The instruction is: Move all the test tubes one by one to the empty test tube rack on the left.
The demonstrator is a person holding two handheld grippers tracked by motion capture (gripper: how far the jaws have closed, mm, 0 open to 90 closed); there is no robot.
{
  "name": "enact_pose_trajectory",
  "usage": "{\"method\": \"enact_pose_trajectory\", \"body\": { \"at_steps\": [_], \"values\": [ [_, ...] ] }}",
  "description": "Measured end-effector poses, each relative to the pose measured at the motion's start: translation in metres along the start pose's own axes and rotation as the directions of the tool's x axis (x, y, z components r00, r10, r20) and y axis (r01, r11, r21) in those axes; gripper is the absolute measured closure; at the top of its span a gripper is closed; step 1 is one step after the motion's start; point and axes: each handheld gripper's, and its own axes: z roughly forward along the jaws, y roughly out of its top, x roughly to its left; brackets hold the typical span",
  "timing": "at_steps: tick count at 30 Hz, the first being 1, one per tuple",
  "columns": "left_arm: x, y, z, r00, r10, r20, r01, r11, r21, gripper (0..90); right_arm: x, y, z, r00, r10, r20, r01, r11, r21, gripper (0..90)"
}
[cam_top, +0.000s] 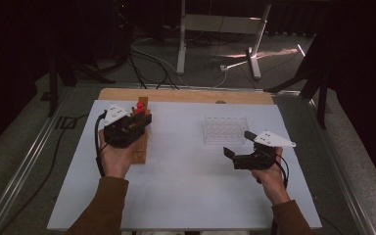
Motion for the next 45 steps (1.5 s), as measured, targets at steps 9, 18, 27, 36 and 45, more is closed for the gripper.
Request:
{"method": "enact_pose_trajectory", "body": {
  "at_steps": [9, 18, 27, 36, 45],
  "values": [
    [0.018, -0.001, -0.011, 0.9971, -0.022, -0.073, 0.021, 0.9996, -0.021, 71.1, -0.004, 0.0, -0.005, 0.9999, 0.01, 0.006, -0.01, 1.0, -0.009, 0.0],
    [0.03, -0.029, 0.002, 0.9944, -0.04, -0.098, 0.043, 0.9988, 0.026, 71.0, -0.008, -0.002, -0.012, 0.9996, 0.023, 0.016, -0.023, 1.0, -0.016, 0.0],
    [0.036, -0.054, 0.014, 0.9932, -0.046, -0.107, 0.053, 0.9962, 0.068, 71.0, -0.006, -0.005, -0.011, 0.9997, 0.022, 0.006, -0.022, 1.0, -0.01, 0.0],
    [0.038, -0.064, 0.019, 0.9935, -0.053, -0.1, 0.062, 0.9949, 0.08, 70.8, -0.006, -0.007, -0.008, 0.9998, 0.017, 0.004, -0.017, 1.0, -0.003, 0.0],
    [0.043, -0.071, 0.002, 0.9936, -0.103, -0.047, 0.105, 0.9938, 0.038, 36.7, -0.008, -0.011, -0.011, 0.9995, 0.029, 0.015, -0.029, 1.0, -0.005, 0.0]
  ]
}}
